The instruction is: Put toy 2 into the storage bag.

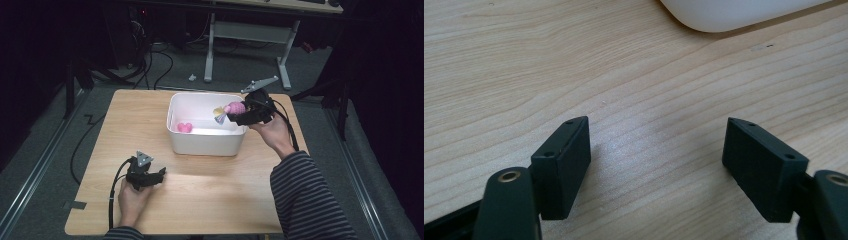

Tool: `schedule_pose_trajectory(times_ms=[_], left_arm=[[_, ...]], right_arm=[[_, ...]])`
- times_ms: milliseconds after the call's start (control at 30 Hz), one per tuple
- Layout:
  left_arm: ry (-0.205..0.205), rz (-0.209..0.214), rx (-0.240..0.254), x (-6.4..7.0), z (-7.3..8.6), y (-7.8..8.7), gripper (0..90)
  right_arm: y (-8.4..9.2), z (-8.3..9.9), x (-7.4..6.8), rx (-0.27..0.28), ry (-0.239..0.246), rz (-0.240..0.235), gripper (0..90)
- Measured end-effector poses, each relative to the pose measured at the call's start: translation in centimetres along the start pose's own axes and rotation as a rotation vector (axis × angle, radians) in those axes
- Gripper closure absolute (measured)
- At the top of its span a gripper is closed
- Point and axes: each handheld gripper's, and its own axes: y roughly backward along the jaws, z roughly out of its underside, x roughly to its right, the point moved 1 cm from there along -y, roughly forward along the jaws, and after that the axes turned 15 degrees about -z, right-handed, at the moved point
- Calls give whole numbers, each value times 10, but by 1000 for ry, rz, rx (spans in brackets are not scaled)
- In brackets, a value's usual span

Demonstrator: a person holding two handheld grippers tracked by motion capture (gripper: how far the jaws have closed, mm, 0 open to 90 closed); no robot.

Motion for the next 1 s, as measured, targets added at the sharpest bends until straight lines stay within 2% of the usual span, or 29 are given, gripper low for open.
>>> schedule_pose_trajectory(times_ms=[300, 567, 767, 1000], left_arm=[[-2, 0, 0, 0, 0, 0, 277], [-2, 0, 0, 0, 0, 0, 276], [-3, 0, 0, 0, 0, 0, 276], [-2, 0, 0, 0, 0, 0, 276]], right_arm=[[-24, -11, 0, -51, 9, -14, 335], [-37, -11, 3, -87, -9, -18, 335], [-51, -10, 3, -129, -8, -42, 334], [-57, -5, 4, -155, -31, -61, 334]])
